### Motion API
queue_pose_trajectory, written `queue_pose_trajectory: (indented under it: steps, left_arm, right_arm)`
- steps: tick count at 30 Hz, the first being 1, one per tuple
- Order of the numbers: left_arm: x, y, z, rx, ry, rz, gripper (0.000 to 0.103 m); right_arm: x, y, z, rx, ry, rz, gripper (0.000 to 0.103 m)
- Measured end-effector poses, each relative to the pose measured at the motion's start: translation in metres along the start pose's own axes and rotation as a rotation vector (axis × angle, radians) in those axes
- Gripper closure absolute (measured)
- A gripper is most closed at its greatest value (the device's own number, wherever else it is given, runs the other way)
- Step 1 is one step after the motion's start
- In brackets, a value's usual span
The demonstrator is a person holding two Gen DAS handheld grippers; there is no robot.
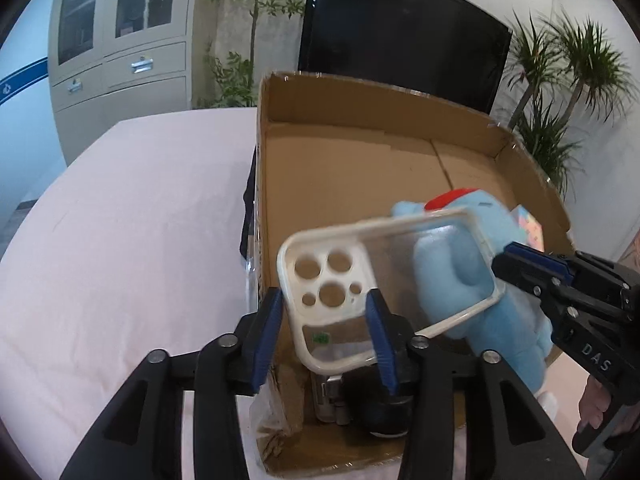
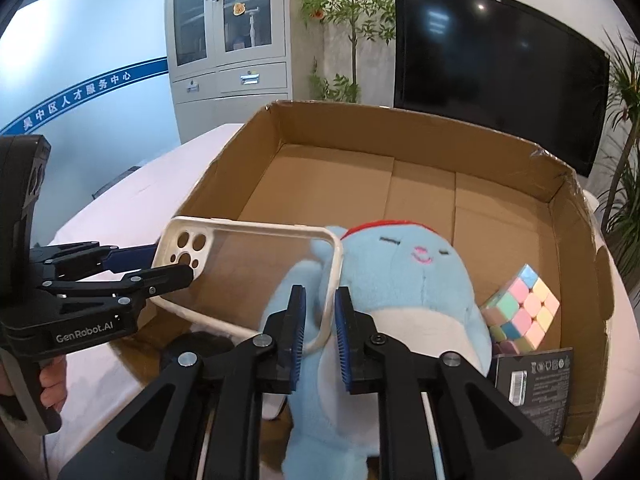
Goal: Organize objects
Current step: 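Lift the phone case, carry it into the box and release, then move both grippers to the white earbud case and close on it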
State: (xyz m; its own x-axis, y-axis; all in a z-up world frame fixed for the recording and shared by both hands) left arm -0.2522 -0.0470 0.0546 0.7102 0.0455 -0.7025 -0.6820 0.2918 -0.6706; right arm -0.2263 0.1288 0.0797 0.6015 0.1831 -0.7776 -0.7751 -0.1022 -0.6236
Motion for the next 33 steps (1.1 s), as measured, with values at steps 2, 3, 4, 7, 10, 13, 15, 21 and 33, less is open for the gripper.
queue_pose_trajectory:
  steps: [2, 3, 4, 7, 10, 13, 15, 21, 33]
  left_arm:
    - [-0.001, -0.012, 0.000, -0.001, -0.017, 0.028, 0.030]
    - [-0.004, -0.022, -0.002, -0.021, -0.021, 0.064, 0.026]
    - [-0.003, -0.030, -0.005, -0.034, -0.023, 0.092, 0.021]
    - [0.006, -0.055, -0.002, -0.013, -0.038, 0.120, 0.013]
    - [0.034, -0.069, 0.010, 0.024, -0.025, 0.089, 0.011]
    - [0.072, -0.076, 0.033, 0.070, 0.007, 0.024, 0.011]
    - [0.102, -0.081, 0.052, 0.120, 0.014, -0.024, 0.011]
    - [0.154, -0.077, 0.117, 0.211, 0.109, -0.115, 0.011]
    - [0.206, -0.105, 0.130, 0.280, 0.183, -0.216, 0.011]
  right_arm:
    - [0.000, -0.018, 0.008, 0.014, 0.022, 0.020, 0.057]
    - [-0.001, -0.028, 0.013, 0.018, 0.027, 0.041, 0.047]
    - [0.000, -0.045, 0.017, 0.018, 0.028, 0.069, 0.037]
    - [0.014, -0.083, 0.028, 0.027, 0.018, 0.094, 0.035]
    - [0.048, -0.113, 0.047, 0.001, 0.047, 0.094, 0.024]
    - [0.089, -0.116, 0.059, -0.066, 0.089, 0.043, 0.024]
    - [0.124, -0.111, 0.063, -0.091, 0.092, -0.017, 0.024]
    - [0.186, -0.095, 0.066, -0.139, 0.087, -0.121, 0.030]
    - [0.217, -0.086, -0.019, -0.302, -0.153, -0.209, 0.062]
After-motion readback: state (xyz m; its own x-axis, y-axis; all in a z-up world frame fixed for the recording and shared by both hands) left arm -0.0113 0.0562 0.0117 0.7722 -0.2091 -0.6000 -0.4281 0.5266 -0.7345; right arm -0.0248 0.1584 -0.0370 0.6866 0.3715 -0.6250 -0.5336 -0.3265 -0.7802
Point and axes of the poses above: each gripper's, at about its wrist camera, not at the fingertips, and y roughly the way its jaws point, z to its right, x to its underside, the point moved 8 cm from there along y, roughly the way its jaws point, and after that the axes turned 6 degrees about -y, right-handed, at the moved point
